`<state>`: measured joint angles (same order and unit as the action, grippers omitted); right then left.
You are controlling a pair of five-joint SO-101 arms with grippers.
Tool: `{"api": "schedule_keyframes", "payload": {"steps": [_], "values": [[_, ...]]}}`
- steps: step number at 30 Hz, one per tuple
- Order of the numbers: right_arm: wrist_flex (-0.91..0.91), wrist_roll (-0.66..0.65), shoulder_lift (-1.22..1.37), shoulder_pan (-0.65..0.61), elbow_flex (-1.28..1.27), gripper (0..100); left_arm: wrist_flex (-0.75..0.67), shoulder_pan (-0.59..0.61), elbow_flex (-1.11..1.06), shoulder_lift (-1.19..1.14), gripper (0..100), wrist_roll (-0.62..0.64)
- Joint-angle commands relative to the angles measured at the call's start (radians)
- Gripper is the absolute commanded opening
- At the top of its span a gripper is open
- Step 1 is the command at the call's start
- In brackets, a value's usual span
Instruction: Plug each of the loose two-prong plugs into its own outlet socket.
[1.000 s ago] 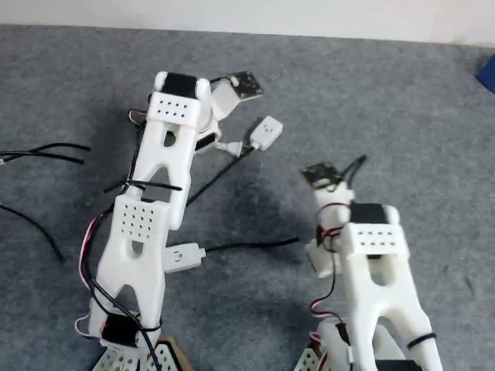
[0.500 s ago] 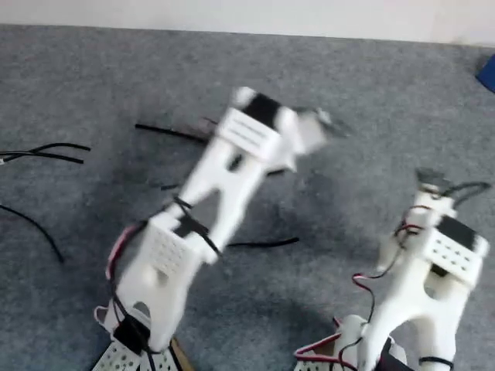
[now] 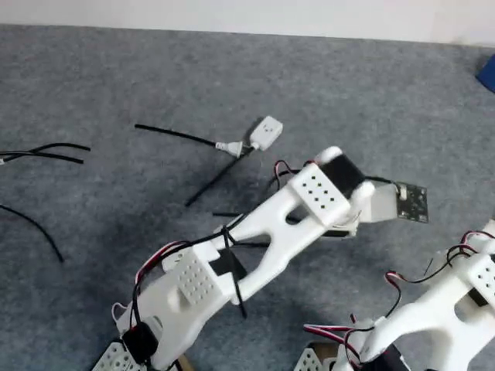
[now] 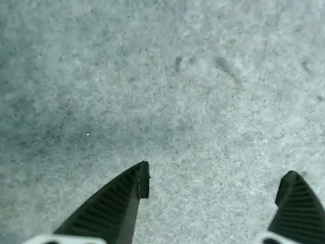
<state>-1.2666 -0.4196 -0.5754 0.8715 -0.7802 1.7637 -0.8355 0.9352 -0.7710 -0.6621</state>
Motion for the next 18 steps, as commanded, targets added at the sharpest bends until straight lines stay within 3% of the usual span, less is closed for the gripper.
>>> {"api": "schedule_keyframes", "payload": {"steps": [1, 6, 10, 13, 16, 18], "values": [[0.01, -0.012, -0.015, -0.056, 0.038, 38.3, 0.014, 0.056, 0.008, -0.004, 25, 0.037], [0.008, -0.011, -0.015, -0.104, 0.019, 38.3, 0.012, 0.094, 0.012, -0.004, 24, 0.003], [-0.027, -0.012, -0.015, -0.289, -0.008, 38.3, 0.012, 0.216, 0.088, -0.002, 19, 0.04], [-0.117, -0.014, -0.015, -0.504, -0.005, 38.2, 0.012, 0.378, 0.163, -0.002, 16, 0.212], [-0.196, -0.011, -0.015, -0.707, 0.013, 38.2, 0.017, 0.595, 0.216, 0.002, 16, 0.466], [-0.246, -0.02, -0.013, -0.816, 0.061, 38.2, 0.017, 0.731, 0.217, 0.03, 16, 0.503]]}}
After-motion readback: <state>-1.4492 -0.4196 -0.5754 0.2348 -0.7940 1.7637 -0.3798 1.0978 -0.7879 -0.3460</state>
